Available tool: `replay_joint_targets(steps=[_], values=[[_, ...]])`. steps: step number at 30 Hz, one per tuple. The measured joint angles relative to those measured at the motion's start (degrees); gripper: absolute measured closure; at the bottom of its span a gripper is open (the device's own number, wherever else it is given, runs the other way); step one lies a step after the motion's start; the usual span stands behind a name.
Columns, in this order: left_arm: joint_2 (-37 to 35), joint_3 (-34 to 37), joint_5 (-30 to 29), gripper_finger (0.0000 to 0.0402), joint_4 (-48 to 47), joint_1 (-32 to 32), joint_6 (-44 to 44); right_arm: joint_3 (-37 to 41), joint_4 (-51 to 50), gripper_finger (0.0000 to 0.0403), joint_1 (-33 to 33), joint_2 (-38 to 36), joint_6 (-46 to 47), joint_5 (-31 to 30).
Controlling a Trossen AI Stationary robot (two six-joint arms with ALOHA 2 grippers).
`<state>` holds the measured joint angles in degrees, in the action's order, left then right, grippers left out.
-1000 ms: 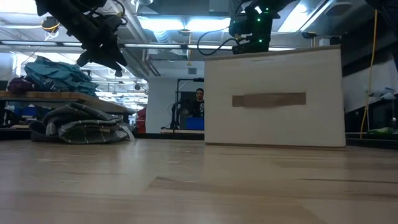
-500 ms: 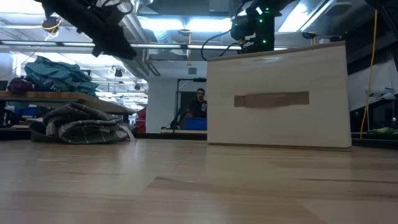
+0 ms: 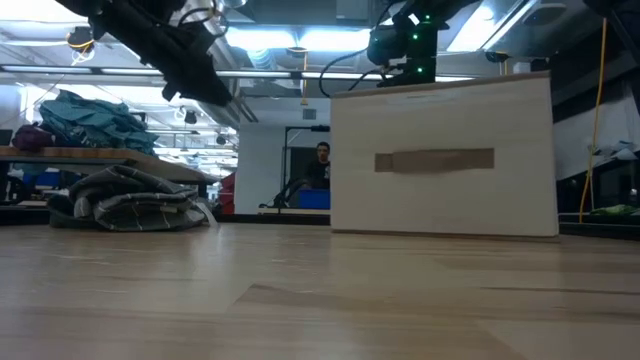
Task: Fold towel
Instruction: Move the white laundry organizer to the top of the table
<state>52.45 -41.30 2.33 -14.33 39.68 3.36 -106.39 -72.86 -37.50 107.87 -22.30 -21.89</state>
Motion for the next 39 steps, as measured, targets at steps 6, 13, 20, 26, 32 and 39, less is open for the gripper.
replay_joint_targets(steps=[6,13,20,26,32,39], values=[[0.76,0.00,-0.16,0.0288,0.48,0.95,0.37,-0.07,-0.39,0.0274,0.02,1.55,-2.41,-2.68],[0.80,0.00,-0.01,0.0288,3.08,1.29,-0.32,-0.09,3.47,0.0175,0.02,2.78,-5.42,-7.18],[1.59,-0.02,0.22,0.0288,8.01,0.04,0.80,-6.84,2.73,0.0151,0.02,2.59,-5.69,-10.69],[3.80,-0.02,0.20,0.0288,7.80,0.04,6.88,-17.70,1.12,0.0151,0.02,2.48,-3.10,-5.73],[5.46,-0.02,0.22,0.0288,7.77,0.00,10.68,-23.75,-5.33,0.0151,0.02,2.32,8.01,9.23],[5.44,-0.02,0.22,0.0288,7.65,0.00,11.14,-18.44,-7.98,0.0151,1.81,2.45,16.57,21.13]])
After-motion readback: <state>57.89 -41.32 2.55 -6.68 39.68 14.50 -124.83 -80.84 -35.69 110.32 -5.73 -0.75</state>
